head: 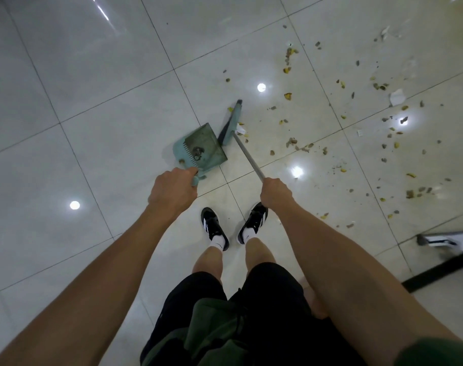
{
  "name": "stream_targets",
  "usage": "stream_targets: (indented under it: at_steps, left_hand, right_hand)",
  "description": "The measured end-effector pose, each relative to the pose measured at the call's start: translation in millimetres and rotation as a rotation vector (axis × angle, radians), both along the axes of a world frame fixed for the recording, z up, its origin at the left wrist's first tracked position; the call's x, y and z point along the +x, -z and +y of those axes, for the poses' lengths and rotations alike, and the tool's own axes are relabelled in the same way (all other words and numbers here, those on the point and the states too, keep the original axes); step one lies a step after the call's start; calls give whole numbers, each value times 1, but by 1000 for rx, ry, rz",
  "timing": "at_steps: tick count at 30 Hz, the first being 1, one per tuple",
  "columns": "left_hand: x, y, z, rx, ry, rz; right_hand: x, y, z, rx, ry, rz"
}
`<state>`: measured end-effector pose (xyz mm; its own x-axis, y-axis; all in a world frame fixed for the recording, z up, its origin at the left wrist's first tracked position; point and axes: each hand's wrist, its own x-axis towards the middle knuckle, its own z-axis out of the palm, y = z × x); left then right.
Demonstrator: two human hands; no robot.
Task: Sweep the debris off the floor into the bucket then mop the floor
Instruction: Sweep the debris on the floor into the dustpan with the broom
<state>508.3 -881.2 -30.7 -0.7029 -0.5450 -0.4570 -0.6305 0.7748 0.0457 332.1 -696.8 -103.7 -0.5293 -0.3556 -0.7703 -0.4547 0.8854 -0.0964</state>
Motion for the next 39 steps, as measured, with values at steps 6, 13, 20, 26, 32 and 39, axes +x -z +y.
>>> stream_targets:
  at_steps: [6,13,20,26,32,39]
  left_hand:
    - [-25,-12,4,-24,46,-42]
    - [-49,-28,11,4,104,-67]
    - [-73,-38,6,-1,99,-55]
    - [-83,-39,-24,-30,56,-36]
    - [-91,-37,-102,-31,38,-16]
    - [-98,-25,-237,-14,35,-48]
  right_hand:
    - [-16,-7,45,50,-13,79]
    - [-27,-24,79,28,120,113]
    - [-37,-33,80,-62,199,72]
    - [-49,-35,33,-120,126,98]
    - [-61,-30,-51,-166,97,113]
    - [-72,-9,-175,-166,133,57]
